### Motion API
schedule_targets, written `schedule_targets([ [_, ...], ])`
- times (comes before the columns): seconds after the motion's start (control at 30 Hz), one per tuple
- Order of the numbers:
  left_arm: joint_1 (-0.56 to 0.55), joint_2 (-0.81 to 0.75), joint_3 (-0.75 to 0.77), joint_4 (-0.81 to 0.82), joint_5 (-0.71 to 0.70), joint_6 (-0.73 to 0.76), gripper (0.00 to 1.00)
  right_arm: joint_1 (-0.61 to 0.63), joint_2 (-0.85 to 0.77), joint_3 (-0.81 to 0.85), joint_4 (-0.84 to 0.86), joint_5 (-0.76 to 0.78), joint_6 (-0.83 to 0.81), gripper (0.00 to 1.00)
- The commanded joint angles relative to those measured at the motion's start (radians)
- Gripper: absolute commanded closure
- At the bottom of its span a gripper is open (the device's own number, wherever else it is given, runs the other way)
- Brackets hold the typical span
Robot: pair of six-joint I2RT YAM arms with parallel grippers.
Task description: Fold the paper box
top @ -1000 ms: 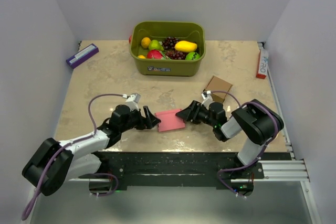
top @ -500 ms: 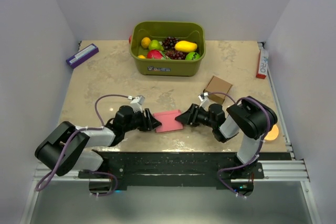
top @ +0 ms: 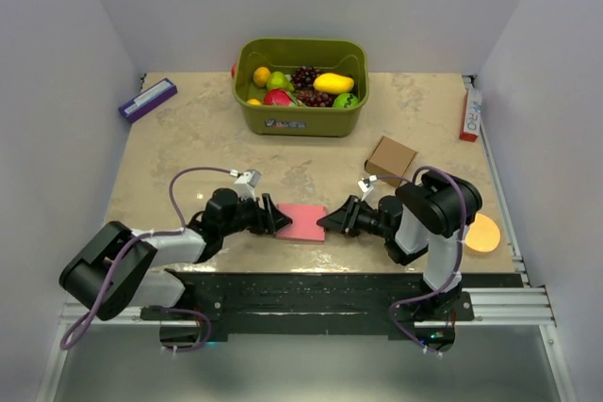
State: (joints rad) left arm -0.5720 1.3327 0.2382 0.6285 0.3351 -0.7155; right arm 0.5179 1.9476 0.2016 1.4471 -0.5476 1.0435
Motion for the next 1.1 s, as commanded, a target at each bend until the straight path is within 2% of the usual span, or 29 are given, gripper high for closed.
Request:
schedule_targets([
  [0.0,-0.003,-0.098,0.055,-0.053,-0.034,0.06,0.27,0.011,0.024,-0.048,0.173,-0.012,-0.003,0.92],
  [0.1,0.0,-0.153,0.065,-0.117,-0.062,0.073,0.2,0.011,-0.028,-0.054,0.145,-0.005,-0.016,1.0],
  [0.3,0.009,-0.231,0.107,-0.28,-0.113,0.071,0.12,0.011,-0.162,-0.068,0.064,0.008,-0.023,1.0],
  [0.5,0.034,-0.355,0.147,-0.423,-0.13,0.021,0.06,0.01,-0.376,-0.065,-0.072,0.026,-0.01,1.0],
  [0.6,0.047,-0.415,0.168,-0.464,-0.088,0.016,0.05,0.01,-0.559,-0.038,-0.265,0.043,-0.049,1.0],
  [0.67,0.055,-0.452,0.188,-0.487,-0.059,0.016,0.04,0.01,-0.663,-0.001,-0.46,0.072,-0.1,1.0],
  [0.7,0.06,-0.464,0.196,-0.507,-0.05,0.016,0.04,0.01,-0.787,0.019,-0.546,0.083,-0.126,1.0],
  [0.73,0.067,-0.475,0.208,-0.512,-0.036,0.013,0.04,0.01,-0.84,0.042,-0.732,0.1,-0.19,1.0],
  [0.83,0.077,-0.521,0.225,-0.471,0.044,-0.021,0.04,0.01,-1.007,0.119,-0.966,0.141,-0.284,1.0],
  [0.93,0.078,-0.535,0.248,-0.4,0.119,-0.051,0.04,0.01,-1.068,0.166,-1.069,0.137,-0.322,1.0],
  [1.07,0.078,-0.491,0.277,-0.349,0.25,-0.045,0.04,0.01,-1.112,0.174,-1.082,0.112,-0.319,1.0],
])
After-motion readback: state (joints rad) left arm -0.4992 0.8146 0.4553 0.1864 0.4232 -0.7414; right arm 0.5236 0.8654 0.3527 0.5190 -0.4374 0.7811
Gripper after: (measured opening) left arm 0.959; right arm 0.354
